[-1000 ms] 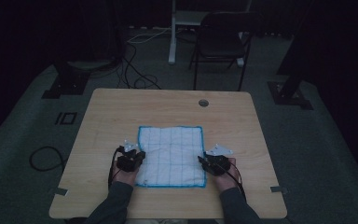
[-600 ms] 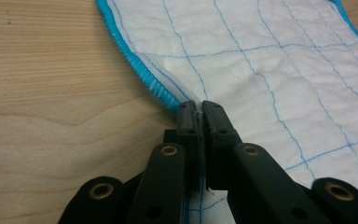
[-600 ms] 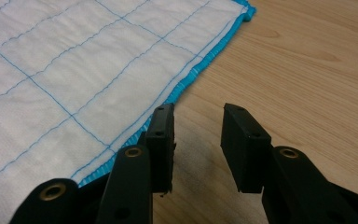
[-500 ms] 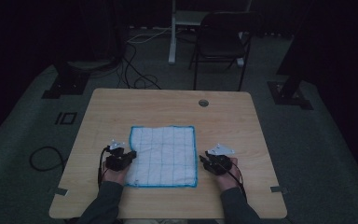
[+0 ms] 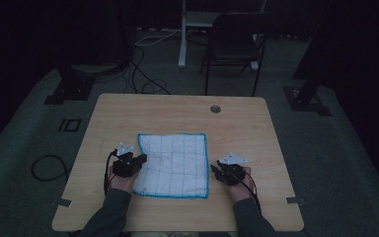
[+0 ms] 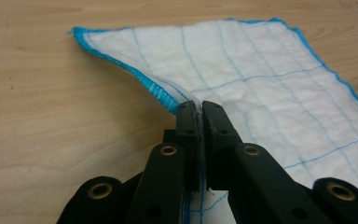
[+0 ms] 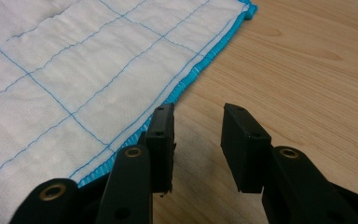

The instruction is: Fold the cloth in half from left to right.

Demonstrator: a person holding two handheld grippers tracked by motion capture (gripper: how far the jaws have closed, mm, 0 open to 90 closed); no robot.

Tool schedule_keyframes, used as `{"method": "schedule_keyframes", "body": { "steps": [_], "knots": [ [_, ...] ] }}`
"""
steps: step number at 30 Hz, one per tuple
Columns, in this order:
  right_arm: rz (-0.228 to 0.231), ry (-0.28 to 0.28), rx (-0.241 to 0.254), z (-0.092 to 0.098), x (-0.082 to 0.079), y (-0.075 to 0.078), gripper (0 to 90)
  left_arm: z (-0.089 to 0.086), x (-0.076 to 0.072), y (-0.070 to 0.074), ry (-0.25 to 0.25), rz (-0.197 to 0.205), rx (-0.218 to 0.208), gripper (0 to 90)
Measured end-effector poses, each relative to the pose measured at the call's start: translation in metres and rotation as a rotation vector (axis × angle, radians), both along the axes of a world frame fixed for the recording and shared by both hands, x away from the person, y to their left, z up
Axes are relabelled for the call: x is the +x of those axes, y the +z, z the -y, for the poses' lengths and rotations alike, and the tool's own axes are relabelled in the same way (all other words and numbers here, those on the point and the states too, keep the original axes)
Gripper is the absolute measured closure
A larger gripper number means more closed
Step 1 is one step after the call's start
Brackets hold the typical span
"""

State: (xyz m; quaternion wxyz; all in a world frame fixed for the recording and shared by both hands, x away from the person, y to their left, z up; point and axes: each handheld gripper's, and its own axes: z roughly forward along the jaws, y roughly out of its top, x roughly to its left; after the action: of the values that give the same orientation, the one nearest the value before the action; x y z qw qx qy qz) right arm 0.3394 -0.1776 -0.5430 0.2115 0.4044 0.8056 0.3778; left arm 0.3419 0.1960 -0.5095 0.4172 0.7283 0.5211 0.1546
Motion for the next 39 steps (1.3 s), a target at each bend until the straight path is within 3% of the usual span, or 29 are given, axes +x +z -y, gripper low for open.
{"method": "schedule_keyframes", "body": {
  "steps": [13,39],
  "knots": [
    [-0.002,0.003,0.0,-0.001,0.0,-0.001,65.0,0.019,-0.002,0.022,-0.065,0.059,0.012,86.9],
    [0.0,0.0,0.0,0.0,0.0,0.0,65.0,0.052,-0.001,0.048,-0.173,0.111,-0.005,88.1]
  ]
}}
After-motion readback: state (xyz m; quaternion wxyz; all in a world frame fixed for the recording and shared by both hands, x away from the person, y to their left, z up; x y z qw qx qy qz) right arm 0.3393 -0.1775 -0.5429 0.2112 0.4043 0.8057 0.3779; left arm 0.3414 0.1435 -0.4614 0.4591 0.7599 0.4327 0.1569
